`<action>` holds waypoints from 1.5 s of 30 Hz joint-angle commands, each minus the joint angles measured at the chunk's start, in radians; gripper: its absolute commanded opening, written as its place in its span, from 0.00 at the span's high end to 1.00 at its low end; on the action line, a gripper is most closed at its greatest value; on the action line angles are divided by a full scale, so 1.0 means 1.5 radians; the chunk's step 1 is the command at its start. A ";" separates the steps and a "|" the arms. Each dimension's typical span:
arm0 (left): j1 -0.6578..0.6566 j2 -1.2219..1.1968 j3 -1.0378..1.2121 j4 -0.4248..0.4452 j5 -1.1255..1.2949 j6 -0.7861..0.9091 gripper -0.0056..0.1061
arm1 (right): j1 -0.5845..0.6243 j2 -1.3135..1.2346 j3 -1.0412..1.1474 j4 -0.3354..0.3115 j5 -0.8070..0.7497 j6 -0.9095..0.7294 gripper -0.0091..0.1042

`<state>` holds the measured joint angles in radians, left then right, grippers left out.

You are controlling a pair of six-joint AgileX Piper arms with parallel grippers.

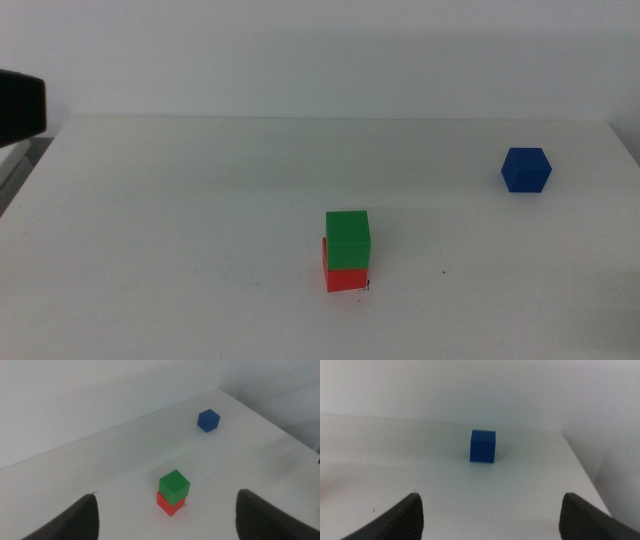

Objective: Stack red cubes first, then green, then blue cubes in a specific spot.

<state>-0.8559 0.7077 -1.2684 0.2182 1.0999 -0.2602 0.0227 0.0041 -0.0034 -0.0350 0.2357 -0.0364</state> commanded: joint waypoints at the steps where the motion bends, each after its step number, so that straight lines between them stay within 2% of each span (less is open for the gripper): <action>1: -0.001 -0.003 0.000 0.001 -0.008 0.001 0.11 | -0.002 -0.003 0.002 -0.010 -0.044 0.000 0.10; 3: -0.001 -0.003 0.000 0.001 -0.008 0.001 0.11 | -0.002 -0.003 0.002 0.015 -0.052 0.065 0.10; 6: -0.001 -0.003 0.000 0.005 -0.008 0.001 0.11 | -0.002 0.059 -0.054 0.015 -0.038 0.165 0.10; 8: -0.001 -0.003 0.000 0.005 -0.010 0.001 0.11 | -0.001 0.147 -0.120 0.015 0.019 0.183 0.10; 13: -0.001 -0.004 0.000 0.005 -0.013 0.001 0.11 | -0.001 0.381 -0.337 0.023 0.270 0.181 0.10; 16: -0.001 -0.004 0.000 0.005 -0.013 0.001 0.11 | -0.001 0.483 -0.413 0.028 0.298 0.187 0.10; 26: -0.001 -0.004 0.000 0.007 -0.013 0.001 0.11 | -0.001 0.753 -0.541 0.038 0.260 0.093 0.10; 38: -0.001 -0.004 0.000 0.007 -0.013 0.001 0.11 | -0.001 1.221 -1.016 0.038 0.426 0.015 0.10; 45: -0.001 -0.004 0.000 0.007 -0.013 0.001 0.11 | -0.001 1.409 -1.232 0.008 0.499 -0.001 0.10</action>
<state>-0.8559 0.7069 -1.2684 0.2264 1.0938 -0.2583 0.0227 2.0757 -1.8004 0.0000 0.9508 -0.0188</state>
